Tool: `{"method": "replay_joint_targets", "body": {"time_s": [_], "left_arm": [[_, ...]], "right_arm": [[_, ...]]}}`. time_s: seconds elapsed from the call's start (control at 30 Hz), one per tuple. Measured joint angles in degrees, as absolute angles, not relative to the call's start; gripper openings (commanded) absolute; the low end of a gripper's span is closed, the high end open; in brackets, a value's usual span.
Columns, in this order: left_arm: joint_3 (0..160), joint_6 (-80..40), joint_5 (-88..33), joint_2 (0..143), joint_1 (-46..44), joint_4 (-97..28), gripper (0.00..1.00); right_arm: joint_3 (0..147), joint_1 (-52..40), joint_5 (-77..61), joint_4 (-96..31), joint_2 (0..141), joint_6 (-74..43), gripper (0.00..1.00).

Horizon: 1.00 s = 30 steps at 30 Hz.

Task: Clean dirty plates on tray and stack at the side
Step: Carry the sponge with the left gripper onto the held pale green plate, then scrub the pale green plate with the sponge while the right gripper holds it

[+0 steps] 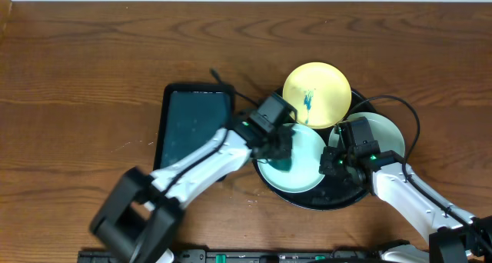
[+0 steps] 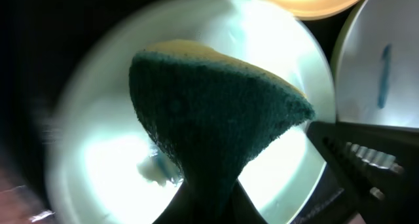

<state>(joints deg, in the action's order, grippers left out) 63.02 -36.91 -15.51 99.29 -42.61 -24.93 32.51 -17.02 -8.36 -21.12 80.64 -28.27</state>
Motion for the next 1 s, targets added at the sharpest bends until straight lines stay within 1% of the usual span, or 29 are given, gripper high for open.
{"method": "replay_joint_targets", "body": {"time_s": [0.23,0.37,0.43,0.67,0.83,1.0], "left_arm": [[63.07,-39.81,-19.14,107.02,-45.50,-19.97,0.08],[64.88,-40.36,-19.46,108.62,-45.17,-21.93,0.08],[66.04,-41.04,-18.02,108.81,-45.04,-25.10,0.07],[68.99,-42.65,-5.91,108.79,-42.46,-37.23,0.07],[69.65,-42.63,-1.32,109.14,-42.28,-37.67,0.07],[69.45,-42.61,-3.20,109.38,-42.04,-32.86,0.07]], "right_arm": [[32.51,-17.02,-7.62,-20.78,80.64,-28.25,0.01],[32.51,-17.02,-7.42,-20.71,80.64,-28.25,0.01],[32.51,-17.02,-7.44,-20.73,80.64,-28.27,0.01],[32.51,-17.19,-7.75,-20.80,80.64,-28.27,0.01],[32.51,-17.34,-8.82,-20.73,80.75,-28.47,0.01],[32.51,-17.34,-8.95,-20.36,80.75,-28.69,0.01]]}}
